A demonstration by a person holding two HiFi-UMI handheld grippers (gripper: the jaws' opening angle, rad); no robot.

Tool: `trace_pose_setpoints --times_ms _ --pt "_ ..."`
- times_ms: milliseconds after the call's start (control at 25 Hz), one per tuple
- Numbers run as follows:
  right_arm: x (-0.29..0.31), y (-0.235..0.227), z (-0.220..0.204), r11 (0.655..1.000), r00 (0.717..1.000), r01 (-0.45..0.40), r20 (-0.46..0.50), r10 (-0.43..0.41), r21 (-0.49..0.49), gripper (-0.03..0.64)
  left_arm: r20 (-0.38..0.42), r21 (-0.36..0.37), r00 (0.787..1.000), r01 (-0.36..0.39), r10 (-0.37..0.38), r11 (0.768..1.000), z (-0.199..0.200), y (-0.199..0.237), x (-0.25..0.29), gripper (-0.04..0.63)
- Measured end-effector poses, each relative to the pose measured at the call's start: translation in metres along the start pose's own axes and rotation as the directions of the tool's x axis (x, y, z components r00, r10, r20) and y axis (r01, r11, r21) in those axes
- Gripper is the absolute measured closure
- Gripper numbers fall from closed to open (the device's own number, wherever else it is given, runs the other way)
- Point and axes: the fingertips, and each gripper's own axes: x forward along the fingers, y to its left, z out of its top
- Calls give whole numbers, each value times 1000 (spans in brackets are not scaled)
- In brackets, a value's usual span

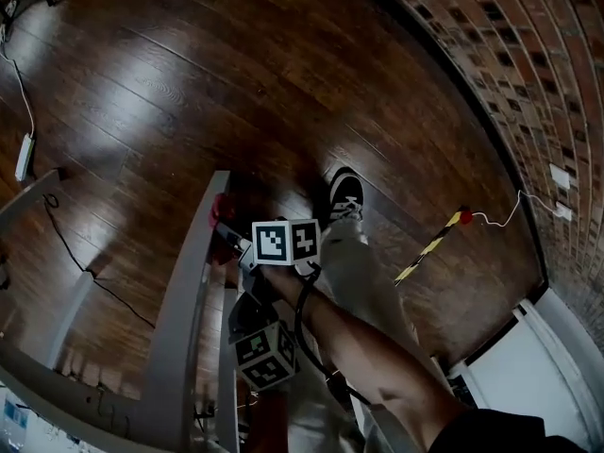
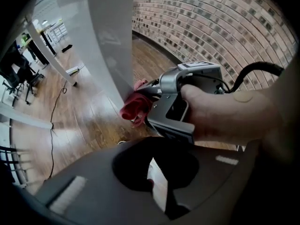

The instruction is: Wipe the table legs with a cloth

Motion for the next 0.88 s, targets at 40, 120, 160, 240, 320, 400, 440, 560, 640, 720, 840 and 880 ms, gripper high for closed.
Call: trace_pose_setpoints --times_ms 40,120,160,240,320,400,440,560,640,720,840,880 --pt "6 -10 3 1000 1000 6 -1 -6 1 551 -4 7 1000 -1 1 1000 1 0 6 594" --pt "16 -29 9 1000 1000 20 -4 -20 7 551 -12 25 1000 -3 3 1000 1 1 16 594" --pt "22 -38 11 1000 1000 27 -5 -27 13 551 -11 31 1000 -6 7 1000 2 1 21 594" --pt "34 -53 15 999 1000 29 -9 -29 27 551 4 32 1000 -19 19 999 5 4 27 594" --pt "47 -65 16 999 1000 23 -18 -22 43 551 16 31 1000 -24 24 999 7 5 32 594" --pt "54 -79 16 998 1000 21 -25 -19 63 551 14 37 1000 -22 21 999 4 1 40 594" --pt "57 -86 16 997 1000 17 -23 -15 76 552 9 42 1000 -24 23 999 0 -1 45 594" --pt "67 -110 16 994 1000 2 -7 -1 113 551 -11 55 999 -39 40 998 -8 -2 62 594" --pt "82 -129 15 992 1000 11 -2 -10 126 551 -5 76 999 -40 41 996 -6 -3 71 594" --pt "96 -153 14 991 1000 31 -2 -31 131 552 7 104 1000 -20 19 994 -5 -9 79 594" --pt "110 -189 19 988 998 59 5 -60 140 552 8 141 999 36 -37 989 -4 -26 93 594" --pt "115 -198 22 988 998 64 6 -66 140 551 2 155 999 47 -48 987 -3 -28 95 594"
